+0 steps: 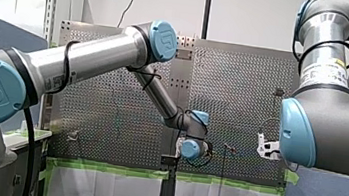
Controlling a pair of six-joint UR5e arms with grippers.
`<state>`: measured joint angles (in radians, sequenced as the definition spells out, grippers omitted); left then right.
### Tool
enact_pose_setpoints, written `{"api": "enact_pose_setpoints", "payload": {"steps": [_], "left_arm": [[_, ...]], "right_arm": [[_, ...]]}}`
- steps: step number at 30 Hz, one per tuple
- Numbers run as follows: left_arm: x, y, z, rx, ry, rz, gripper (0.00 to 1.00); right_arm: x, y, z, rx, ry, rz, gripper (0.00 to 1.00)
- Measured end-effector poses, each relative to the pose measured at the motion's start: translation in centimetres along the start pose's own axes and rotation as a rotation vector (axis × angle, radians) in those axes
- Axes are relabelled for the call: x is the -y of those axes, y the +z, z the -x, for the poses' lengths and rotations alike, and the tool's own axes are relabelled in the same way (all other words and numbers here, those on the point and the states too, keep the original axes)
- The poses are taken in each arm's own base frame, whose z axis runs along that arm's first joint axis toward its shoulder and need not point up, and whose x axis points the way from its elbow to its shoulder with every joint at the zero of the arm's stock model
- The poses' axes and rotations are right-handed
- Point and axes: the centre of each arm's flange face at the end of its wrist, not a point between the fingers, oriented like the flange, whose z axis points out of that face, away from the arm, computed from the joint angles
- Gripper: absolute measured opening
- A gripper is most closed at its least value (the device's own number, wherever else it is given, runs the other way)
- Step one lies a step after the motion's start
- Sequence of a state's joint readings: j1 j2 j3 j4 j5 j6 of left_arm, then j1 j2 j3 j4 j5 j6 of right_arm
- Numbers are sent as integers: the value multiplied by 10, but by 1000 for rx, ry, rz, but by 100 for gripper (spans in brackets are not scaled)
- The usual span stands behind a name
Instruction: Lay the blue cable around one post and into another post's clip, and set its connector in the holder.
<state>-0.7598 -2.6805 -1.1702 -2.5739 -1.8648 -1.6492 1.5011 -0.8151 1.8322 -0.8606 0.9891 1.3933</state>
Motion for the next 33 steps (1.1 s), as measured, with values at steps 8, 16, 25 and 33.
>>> {"api": "enact_pose_setpoints", "payload": {"steps": [8, 16, 25, 33], "left_arm": [[-1, 0, 0, -1, 4, 1, 2], [-4, 2, 1, 0, 0, 6, 2], [-8, 4, -1, 1, -3, 12, 2], [-10, 8, -13, -11, 3, 15, 2]], "right_arm": [[-1, 0, 1, 1, 5, 3, 0], [-3, 0, 0, -4, 11, 7, 0], [-4, 2, 1, -21, 18, 12, 0], [-4, 4, 9, -23, 22, 13, 0]]}}
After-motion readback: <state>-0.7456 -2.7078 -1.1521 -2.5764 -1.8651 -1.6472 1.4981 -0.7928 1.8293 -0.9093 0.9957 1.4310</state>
